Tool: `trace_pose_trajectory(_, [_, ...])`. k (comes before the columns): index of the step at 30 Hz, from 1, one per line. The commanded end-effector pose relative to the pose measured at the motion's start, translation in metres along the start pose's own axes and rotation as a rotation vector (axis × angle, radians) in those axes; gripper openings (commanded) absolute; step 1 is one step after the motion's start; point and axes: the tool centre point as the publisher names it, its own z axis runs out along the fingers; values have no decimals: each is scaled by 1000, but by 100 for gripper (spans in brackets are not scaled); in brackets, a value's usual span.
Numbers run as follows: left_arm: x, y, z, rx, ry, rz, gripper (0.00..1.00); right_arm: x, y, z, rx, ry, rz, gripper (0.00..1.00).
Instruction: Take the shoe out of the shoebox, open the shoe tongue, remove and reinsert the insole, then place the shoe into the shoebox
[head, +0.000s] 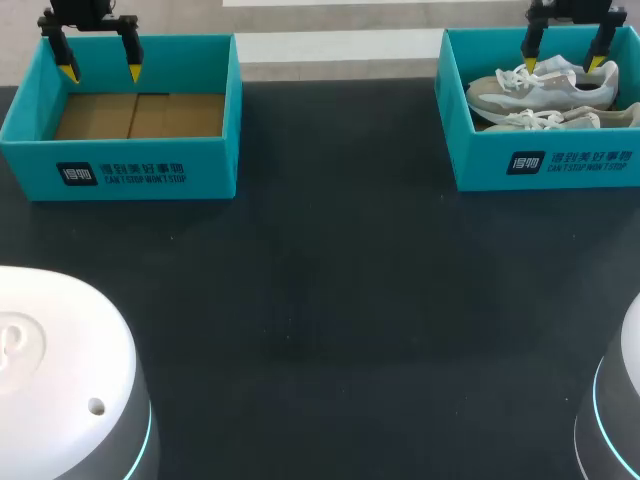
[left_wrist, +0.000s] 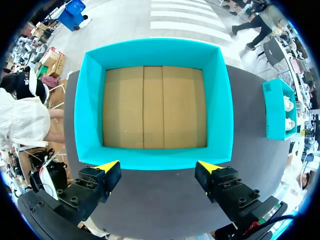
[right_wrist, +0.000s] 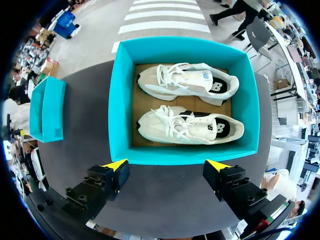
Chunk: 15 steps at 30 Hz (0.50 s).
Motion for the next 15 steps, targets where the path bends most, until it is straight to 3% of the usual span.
trace_pose_trajectory(1, [0,0,0,0,0,0,100,0,0,0,0,0,0,100])
trace_pose_trajectory(7, [0,0,0,0,0,0,100,-7,-1,2,1,6,14,100])
trace_pose_trajectory(15, [0,0,0,0,0,0,100,-60,5,14,-41,-51,96,100])
